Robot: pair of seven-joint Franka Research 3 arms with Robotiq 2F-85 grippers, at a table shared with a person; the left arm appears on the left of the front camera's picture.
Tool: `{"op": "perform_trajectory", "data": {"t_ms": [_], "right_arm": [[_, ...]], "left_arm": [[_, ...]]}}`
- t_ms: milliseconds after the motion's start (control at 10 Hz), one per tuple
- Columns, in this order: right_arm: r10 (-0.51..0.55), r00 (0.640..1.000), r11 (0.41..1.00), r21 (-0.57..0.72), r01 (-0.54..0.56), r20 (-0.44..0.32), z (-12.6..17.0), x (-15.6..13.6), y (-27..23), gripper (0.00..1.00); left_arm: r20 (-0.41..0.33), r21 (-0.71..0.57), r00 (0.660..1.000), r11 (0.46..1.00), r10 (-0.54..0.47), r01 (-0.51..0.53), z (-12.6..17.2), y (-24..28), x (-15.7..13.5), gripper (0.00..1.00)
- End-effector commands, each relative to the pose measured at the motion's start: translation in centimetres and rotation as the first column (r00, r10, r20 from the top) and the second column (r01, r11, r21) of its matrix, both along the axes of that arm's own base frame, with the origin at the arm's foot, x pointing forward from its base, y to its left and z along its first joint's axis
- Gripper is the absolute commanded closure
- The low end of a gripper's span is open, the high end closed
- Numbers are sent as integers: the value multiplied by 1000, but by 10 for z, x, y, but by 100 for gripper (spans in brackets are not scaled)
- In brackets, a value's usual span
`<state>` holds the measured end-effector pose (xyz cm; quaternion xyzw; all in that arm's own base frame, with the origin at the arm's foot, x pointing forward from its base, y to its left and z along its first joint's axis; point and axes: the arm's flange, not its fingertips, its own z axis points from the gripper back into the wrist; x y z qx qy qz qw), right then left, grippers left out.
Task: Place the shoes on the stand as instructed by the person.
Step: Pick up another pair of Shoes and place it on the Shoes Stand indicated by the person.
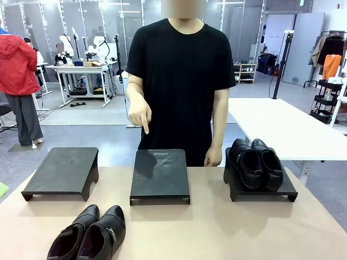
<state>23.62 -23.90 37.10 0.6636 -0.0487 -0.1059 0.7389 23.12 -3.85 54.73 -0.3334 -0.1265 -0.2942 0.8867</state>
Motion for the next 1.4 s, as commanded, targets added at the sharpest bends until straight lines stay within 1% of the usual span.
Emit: {"op": "perform_trajectory", "data": {"t_ms": [0,100,200,400,600,700,800,1300], "right_arm": [[8,1000,1000,6,-8,7,1,-3,0,0],[8,1000,1000,6,-8,7,1,-3,0,0],[8,1000,1000,6,-8,7,1,-3,0,0],[8,1000,1000,6,-8,7,1,-3,0,0],[8,1000,1000,6,-8,7,1,-3,0,0],[8,1000,1000,6,-8,7,1,-3,0,0],[8,1000,1000,6,-8,7,1,-3,0,0],[8,1000,1000,6,-8,7,1,-3,0,0]], "left_arm": [[10,2,998,998,65,-65,-13,-31,-2,0],[-34,29,998,998,60,-59,-26,-47,-6,0],[-36,45,998,997,56,-55,-35,-59,-8,0],[-10,71,999,996,49,-48,-45,-73,-9,0],[-5,75,998,996,55,-54,-48,-75,-10,0],[-19,44,1000,999,18,-17,-45,-74,-13,0],[-34,89,999,996,35,-32,-15,-77,11,0],[-34,89,999,996,35,-32,-15,-77,11,0]]}}
